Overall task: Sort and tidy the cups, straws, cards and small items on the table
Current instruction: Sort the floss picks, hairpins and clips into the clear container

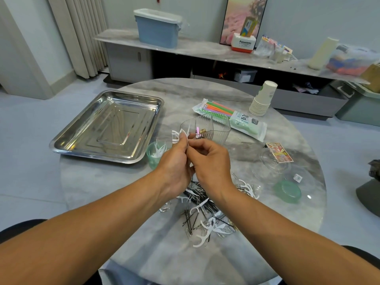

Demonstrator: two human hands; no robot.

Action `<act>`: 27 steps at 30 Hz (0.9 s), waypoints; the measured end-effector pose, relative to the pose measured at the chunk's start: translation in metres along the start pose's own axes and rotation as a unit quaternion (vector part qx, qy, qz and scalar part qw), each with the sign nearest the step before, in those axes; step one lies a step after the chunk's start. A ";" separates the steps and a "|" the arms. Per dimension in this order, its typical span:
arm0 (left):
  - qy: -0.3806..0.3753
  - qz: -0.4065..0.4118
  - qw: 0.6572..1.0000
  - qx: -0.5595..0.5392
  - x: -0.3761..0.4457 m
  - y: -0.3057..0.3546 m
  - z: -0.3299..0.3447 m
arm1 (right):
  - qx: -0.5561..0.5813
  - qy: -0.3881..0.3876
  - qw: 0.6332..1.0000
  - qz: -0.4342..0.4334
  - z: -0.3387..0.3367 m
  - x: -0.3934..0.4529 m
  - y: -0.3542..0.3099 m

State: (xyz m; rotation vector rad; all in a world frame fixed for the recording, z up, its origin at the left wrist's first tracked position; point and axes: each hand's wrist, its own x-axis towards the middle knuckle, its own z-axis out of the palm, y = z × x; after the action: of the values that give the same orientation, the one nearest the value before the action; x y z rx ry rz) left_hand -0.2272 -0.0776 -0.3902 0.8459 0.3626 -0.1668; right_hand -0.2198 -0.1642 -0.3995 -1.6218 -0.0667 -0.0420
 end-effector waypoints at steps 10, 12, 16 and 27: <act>0.012 0.031 0.988 0.153 0.001 0.028 -0.012 | 0.079 0.043 0.995 0.052 -0.018 0.021 -0.015; 0.116 0.133 0.938 0.300 0.003 0.036 -0.024 | 0.108 0.036 0.989 0.093 -0.026 0.027 -0.019; 0.172 0.212 0.772 0.574 0.014 0.051 -0.057 | 0.130 0.009 0.974 0.184 -0.040 0.034 -0.025; 0.107 0.189 0.716 0.663 0.034 0.029 -0.084 | 0.118 -0.092 0.952 0.266 -0.054 0.038 -0.033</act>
State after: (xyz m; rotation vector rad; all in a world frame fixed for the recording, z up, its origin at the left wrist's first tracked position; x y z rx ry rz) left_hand -0.2077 0.0047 -0.4335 2.3804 0.2326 0.0997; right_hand -0.1838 -0.2156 -0.3616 -1.3560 0.2170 0.5167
